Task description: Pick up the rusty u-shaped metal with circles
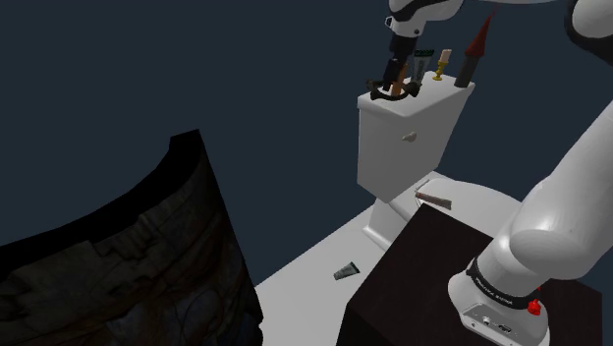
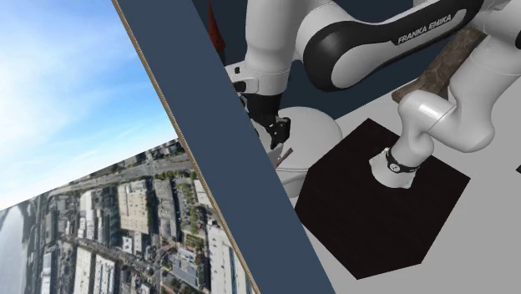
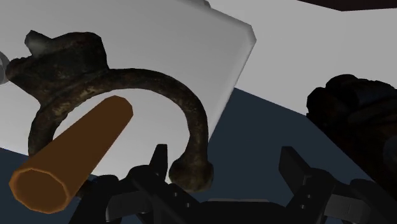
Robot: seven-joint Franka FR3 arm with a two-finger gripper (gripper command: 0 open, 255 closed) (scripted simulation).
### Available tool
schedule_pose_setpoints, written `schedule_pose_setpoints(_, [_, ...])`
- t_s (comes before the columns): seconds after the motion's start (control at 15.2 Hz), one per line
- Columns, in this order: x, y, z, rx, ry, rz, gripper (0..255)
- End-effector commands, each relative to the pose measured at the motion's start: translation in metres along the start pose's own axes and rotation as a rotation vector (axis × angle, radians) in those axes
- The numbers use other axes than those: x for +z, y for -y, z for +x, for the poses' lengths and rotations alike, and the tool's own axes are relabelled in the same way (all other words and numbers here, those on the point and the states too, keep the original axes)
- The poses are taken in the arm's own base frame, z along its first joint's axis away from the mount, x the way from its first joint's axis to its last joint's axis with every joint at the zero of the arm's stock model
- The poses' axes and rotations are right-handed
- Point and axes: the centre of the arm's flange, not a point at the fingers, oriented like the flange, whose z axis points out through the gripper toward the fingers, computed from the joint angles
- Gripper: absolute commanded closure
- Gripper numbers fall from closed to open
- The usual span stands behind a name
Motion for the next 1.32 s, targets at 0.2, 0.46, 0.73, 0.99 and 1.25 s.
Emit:
schedule_pose_setpoints(0.2, [0.024, -0.021, 0.006, -0.014, 0.003, -0.005, 0])
schedule_pose_setpoints(0.46, [0.045, -0.021, 0.004, -0.014, 0.003, -0.005, 0])
schedule_pose_setpoints(0.73, [0.048, -0.021, 0.003, -0.014, 0.003, -0.005, 255])
schedule_pose_setpoints(0.99, [0.048, -0.021, 0.003, -0.014, 0.003, -0.005, 255])
schedule_pose_setpoints(1.25, [0.048, -0.021, 0.004, -0.014, 0.003, -0.005, 255])
